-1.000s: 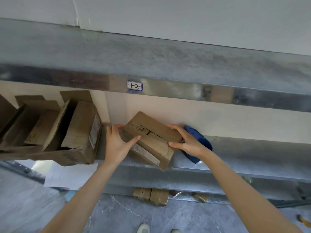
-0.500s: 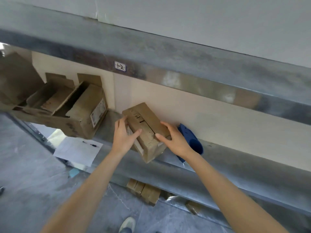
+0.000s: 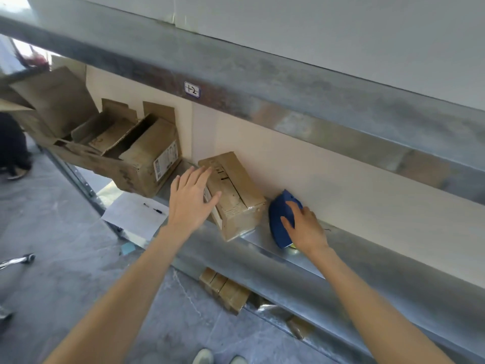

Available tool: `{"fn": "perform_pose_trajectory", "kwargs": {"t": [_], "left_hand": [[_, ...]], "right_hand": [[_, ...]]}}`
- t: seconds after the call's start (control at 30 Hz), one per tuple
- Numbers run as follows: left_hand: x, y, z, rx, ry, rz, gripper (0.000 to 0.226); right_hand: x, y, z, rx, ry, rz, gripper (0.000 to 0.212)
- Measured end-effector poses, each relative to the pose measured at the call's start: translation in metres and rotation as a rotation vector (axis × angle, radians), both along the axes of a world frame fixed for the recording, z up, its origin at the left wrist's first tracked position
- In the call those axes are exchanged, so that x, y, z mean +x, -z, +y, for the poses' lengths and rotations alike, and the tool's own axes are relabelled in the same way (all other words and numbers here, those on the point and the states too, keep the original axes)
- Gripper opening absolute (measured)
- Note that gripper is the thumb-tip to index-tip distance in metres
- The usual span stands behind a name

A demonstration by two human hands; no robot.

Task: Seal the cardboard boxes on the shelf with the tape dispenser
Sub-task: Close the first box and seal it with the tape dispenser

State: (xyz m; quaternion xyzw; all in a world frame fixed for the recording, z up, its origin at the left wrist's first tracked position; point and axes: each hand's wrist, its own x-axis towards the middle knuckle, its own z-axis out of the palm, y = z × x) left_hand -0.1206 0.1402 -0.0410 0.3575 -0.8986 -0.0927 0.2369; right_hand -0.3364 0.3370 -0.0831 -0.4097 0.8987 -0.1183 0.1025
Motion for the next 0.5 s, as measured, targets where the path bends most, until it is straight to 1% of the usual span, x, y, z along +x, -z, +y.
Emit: {"fn": "perform_pose_trajectory", "kwargs": {"t": [0.1,0.17,0.3,0.4,0.5], "left_hand": [[0.004,0.003,0.000,-0.024,0.005,-0.006,0.060],[0.006,0.005,0.000,-0.012,0.002,-0.017,0.060],[0.008,0.009,-0.001,0.022,0.027,-0.052,0.060],[0.009,0.013,-0.002,0.043,0.032,-0.071,0.060],[0.008,0.016,-0.002,0.058,0.036,-0.076,0.060]], "right_hand": [[0.003,0.010,-0.001,0.103,-0.048,-0.018,0.060],[0.006,0.012,-0.002,0.124,-0.086,-0.109,0.063],[-0.005,0.014,-0.006,0.100,-0.076,-0.301,0.074],[-0.013,0.012,-0.010,0.062,-0.056,-0.393,0.086],[-0.019,0.011,-0.015,0.098,-0.048,-0.460,0.095]]}}
